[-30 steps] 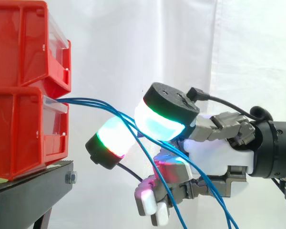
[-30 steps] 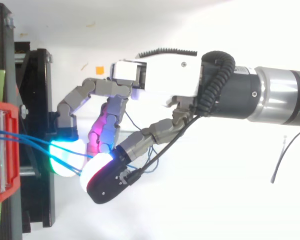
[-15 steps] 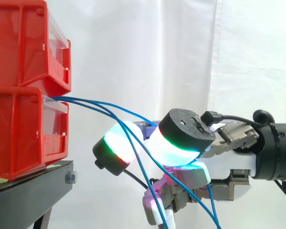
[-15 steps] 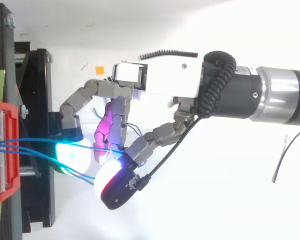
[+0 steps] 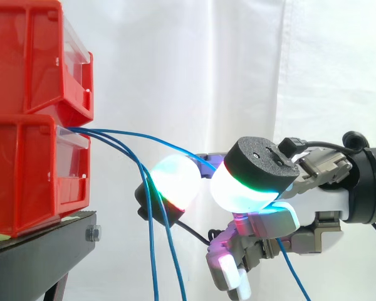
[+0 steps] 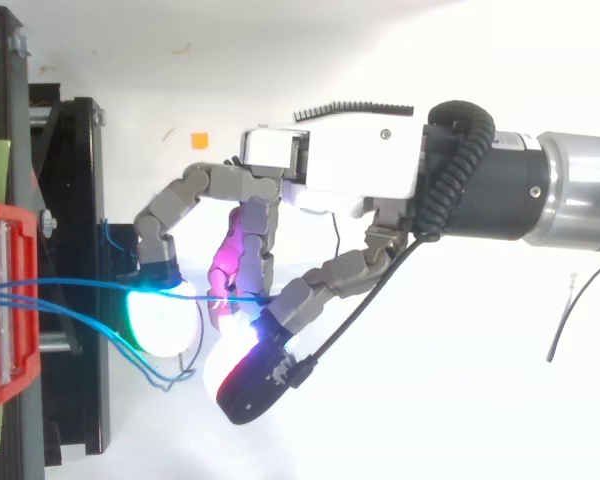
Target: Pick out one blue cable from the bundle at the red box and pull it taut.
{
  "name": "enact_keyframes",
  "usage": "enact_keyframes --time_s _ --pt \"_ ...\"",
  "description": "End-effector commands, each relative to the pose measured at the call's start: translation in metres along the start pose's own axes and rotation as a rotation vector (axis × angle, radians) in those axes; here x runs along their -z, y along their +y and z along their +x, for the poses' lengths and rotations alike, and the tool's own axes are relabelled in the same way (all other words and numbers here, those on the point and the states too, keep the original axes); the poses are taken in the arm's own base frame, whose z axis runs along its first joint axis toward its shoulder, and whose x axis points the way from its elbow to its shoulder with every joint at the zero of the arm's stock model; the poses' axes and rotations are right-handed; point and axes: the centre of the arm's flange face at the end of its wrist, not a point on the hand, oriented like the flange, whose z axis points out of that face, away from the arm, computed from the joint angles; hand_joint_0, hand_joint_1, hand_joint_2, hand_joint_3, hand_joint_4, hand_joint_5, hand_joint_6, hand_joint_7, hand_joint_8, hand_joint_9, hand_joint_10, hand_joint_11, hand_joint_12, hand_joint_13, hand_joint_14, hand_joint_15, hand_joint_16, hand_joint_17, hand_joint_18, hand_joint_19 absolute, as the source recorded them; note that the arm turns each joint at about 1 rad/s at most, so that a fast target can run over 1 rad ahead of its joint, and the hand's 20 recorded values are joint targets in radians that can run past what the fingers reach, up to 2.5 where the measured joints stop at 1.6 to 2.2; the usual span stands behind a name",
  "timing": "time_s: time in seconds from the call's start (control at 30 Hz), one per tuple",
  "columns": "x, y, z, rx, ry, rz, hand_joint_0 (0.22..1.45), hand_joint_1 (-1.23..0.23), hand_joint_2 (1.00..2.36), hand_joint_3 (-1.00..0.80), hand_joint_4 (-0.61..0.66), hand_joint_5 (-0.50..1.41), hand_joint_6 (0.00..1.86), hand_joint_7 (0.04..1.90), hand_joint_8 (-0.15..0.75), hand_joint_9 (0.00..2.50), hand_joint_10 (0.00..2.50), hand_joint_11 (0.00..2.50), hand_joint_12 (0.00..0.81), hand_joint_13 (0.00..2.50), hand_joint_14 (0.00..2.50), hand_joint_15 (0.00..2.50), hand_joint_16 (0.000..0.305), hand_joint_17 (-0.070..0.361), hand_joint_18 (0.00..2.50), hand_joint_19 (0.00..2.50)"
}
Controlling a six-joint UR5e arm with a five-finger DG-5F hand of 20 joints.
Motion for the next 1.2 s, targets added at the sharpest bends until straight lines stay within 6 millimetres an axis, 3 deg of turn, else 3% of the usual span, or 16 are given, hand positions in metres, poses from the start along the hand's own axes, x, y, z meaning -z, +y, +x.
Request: enact_keyframes --time_s 0.0,0.1,0.33,0.53,0.7,0.8,1.0,1.17 --pt "0.0000 0.0006 -0.0005 -0.001 -0.001 0.001 0.53 -0.85 1.00 -0.50 -0.14 -0.05 0.84 0.93 0.254 1.58 0.03 0.87 0.362 1.17 0.02 0.58 0.046 0.104 1.01 0.72" --pt "-0.0015 0.0042 -0.0022 0.000 -0.003 -0.003 0.52 -0.75 1.00 -0.50 -0.14 -0.06 0.81 0.92 0.266 1.58 0.03 0.86 0.368 1.17 0.02 0.58 0.048 0.107 1.02 0.73" --pt "-0.0014 0.0049 -0.0022 0.000 -0.001 0.001 0.49 -0.68 1.00 -0.50 -0.14 -0.04 0.74 0.98 0.269 1.55 0.03 0.83 0.384 1.17 0.02 0.56 0.051 0.115 1.03 0.72" --pt "-0.0013 0.0044 -0.0045 -0.001 -0.004 0.002 0.47 -0.46 1.00 -0.50 -0.08 -0.03 0.57 1.20 0.294 1.50 0.03 0.78 0.402 1.16 0.02 0.56 0.057 0.127 1.05 0.74" --pt "-0.0012 0.0045 -0.0035 -0.003 -0.003 0.003 0.58 -0.35 1.00 -0.50 -0.07 -0.04 0.59 1.20 0.278 1.46 0.03 0.80 0.388 1.11 0.02 0.58 0.052 0.117 0.97 0.80" --pt "-0.0010 0.0041 -0.0047 -0.004 -0.005 0.005 0.62 -0.46 1.01 -0.42 -0.04 -0.07 0.67 1.08 0.290 1.43 0.03 0.81 0.402 1.11 0.02 0.59 0.055 0.123 0.96 0.80" --pt "-0.0010 0.0046 -0.0036 -0.002 -0.002 0.008 0.61 -0.52 1.01 -0.32 0.03 -0.10 0.76 0.90 0.310 1.37 0.03 0.81 0.414 1.07 0.02 0.59 0.056 0.126 0.94 0.79" --pt "-0.0013 0.0053 -0.0037 -0.002 -0.003 0.006 0.60 -0.58 1.01 -0.31 0.05 -0.11 0.79 0.88 0.314 1.36 0.03 0.82 0.417 1.07 0.02 0.59 0.057 0.127 0.94 0.79"
